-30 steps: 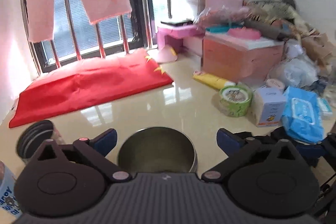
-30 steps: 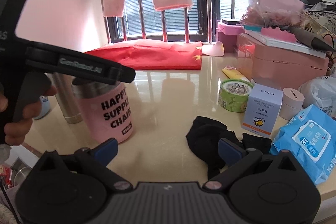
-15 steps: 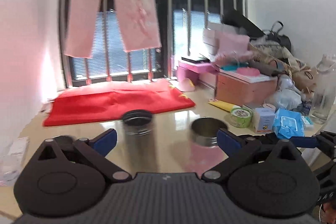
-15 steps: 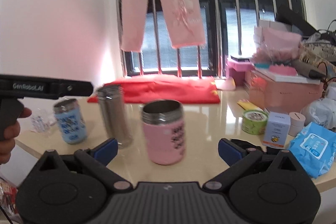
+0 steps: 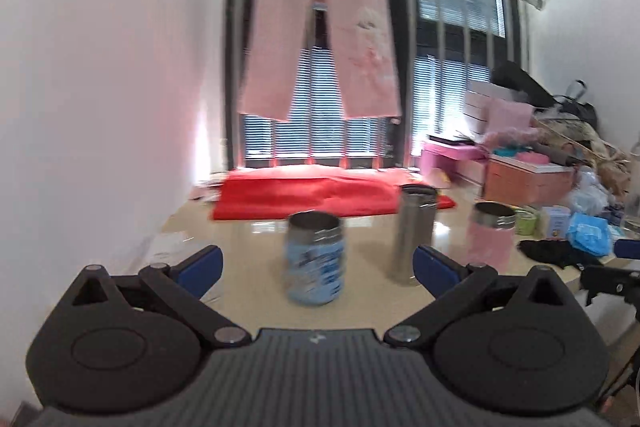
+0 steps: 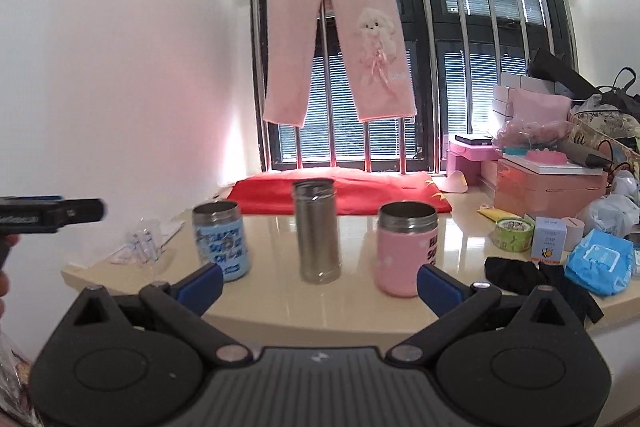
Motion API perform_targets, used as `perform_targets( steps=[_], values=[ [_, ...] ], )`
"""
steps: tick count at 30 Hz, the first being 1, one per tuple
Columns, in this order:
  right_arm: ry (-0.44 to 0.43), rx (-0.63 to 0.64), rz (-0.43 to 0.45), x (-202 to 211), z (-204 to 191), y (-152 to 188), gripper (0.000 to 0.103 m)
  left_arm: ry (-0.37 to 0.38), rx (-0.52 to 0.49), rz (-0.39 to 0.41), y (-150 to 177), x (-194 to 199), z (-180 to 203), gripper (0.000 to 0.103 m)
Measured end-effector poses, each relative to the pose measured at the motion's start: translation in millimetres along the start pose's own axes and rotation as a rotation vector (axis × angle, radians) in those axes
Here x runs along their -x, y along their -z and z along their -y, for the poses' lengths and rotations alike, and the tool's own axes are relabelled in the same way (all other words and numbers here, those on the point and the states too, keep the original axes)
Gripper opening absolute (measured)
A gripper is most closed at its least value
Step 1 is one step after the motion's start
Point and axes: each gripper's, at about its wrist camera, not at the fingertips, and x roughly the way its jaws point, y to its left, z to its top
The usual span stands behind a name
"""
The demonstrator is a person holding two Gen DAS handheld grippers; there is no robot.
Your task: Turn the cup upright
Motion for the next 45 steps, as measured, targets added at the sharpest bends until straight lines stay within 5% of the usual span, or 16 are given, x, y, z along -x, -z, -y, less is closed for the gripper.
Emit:
perform_targets(
  steps=[8,23,45],
  values=[
    [0.048,0.051,0.030,15.0,-32.1,1.9,0.103,0.005,0.047,-0.025,21.7,7.5,-15.0,0.103],
    [0.062,0.019,0.108,36.1,-27.8,-4.0,0.103,0.021,0.033,0.065,15.0,23.5,-1.7,0.103],
    [0.078,0.008,0.120,42.5,-28.2,-4.4,0.103,0.039,0.034,0.092,14.1,30.3,-0.2,0.103]
  ],
)
